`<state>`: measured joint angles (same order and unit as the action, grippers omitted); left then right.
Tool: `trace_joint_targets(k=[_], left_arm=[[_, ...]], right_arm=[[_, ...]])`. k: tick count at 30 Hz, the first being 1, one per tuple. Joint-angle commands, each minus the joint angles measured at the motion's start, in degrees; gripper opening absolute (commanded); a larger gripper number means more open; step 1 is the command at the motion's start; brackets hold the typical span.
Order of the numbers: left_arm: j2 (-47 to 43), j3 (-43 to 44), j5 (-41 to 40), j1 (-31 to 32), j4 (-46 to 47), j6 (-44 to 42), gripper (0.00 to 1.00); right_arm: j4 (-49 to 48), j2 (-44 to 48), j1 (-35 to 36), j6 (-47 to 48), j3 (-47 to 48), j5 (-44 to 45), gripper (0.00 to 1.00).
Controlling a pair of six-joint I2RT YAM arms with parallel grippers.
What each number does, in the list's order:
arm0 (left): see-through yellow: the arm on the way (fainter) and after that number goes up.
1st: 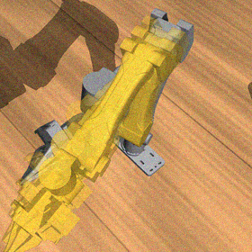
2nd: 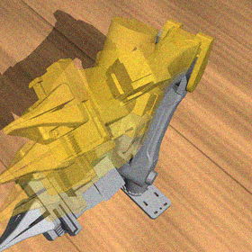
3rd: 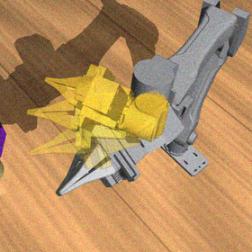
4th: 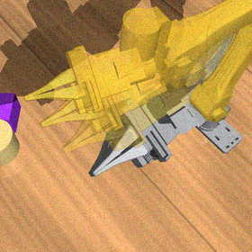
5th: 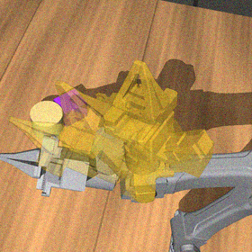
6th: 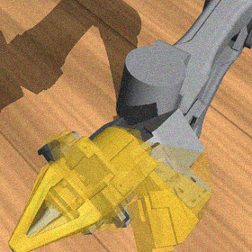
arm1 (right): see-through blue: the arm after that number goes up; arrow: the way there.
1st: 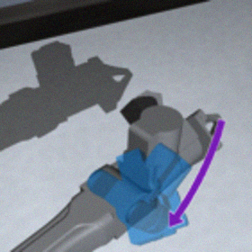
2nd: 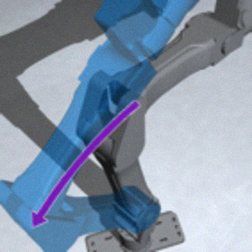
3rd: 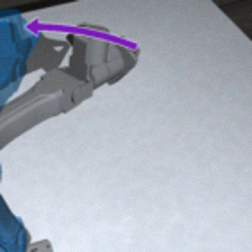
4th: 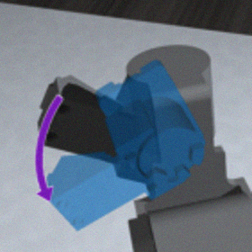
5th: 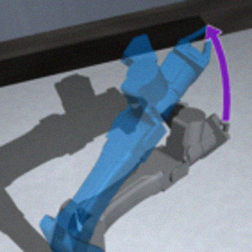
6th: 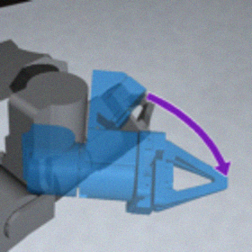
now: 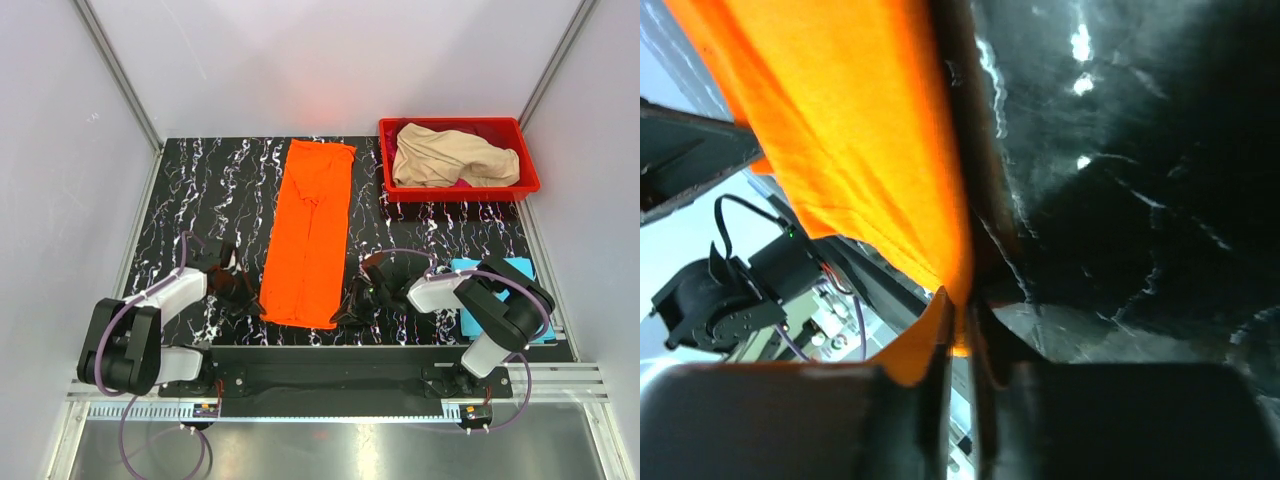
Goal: Fold and stack the t-shirts
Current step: Fold the tshirt
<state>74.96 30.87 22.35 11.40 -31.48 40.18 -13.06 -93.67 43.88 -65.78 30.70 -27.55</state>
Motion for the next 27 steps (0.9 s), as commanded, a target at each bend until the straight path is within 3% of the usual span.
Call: trace_joint_targets(k=[1, 7, 15, 20, 27], left_arm=[[-1.74, -3.01, 1.2, 1.95, 1.87, 0.77, 0.0], [-6.31, -5.2, 1.73, 9.33, 2.92, 5.85, 0.0], [-7.11, -3.98, 2.26, 11.63, 3.19, 5.43, 0.0], [-4.3, 3.57, 1.82, 11.8, 1.08, 3.33, 0.0], [6.76, 19.81, 0.77, 10.67, -1.39, 0.6, 0.0]], right_arm=[[0.58, 1.02, 0.51, 0.21, -1.25, 2.15, 0.01], [10.58, 6.56, 0.42, 4.87, -0.46, 4.26, 0.0], [19.99, 13.94, 0.42, 7.5, -1.61, 5.4, 0.0], [22.47, 15.01, -2.38, 8.56, 2.69, 6.02, 0.0], [26.41, 6.31, -9.51, 14.88, 15.25, 1.28, 0.0]])
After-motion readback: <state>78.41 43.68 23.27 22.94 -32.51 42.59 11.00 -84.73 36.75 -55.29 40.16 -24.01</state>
